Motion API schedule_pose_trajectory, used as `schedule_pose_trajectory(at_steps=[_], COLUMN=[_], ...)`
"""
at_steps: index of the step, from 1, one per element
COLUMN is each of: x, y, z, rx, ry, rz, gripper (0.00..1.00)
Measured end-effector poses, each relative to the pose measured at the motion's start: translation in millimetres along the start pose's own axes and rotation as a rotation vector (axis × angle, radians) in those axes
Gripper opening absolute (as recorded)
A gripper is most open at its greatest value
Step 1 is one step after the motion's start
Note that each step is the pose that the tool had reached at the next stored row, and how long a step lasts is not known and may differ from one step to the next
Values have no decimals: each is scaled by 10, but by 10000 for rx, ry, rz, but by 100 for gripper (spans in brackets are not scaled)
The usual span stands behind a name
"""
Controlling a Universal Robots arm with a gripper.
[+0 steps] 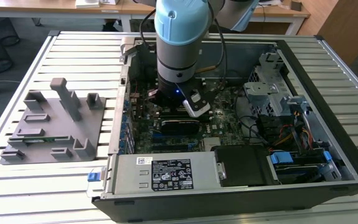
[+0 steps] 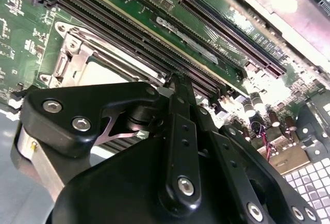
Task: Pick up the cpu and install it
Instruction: 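Install the second cpu locking lever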
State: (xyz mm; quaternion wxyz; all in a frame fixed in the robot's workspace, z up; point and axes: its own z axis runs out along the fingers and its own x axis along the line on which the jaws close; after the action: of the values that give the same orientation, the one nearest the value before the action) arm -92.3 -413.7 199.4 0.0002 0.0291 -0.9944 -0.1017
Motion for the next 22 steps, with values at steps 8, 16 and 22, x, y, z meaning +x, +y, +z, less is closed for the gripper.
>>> schedule_pose_trajectory(at_steps=[8,16,22], x=[15,30,48], y=[-9,-14,-15], z=[50,75,94], rx=[-292,-487,-556], ry=[-17,-27,-35], rz=[-1,-3,-4], gripper=[11,11,11])
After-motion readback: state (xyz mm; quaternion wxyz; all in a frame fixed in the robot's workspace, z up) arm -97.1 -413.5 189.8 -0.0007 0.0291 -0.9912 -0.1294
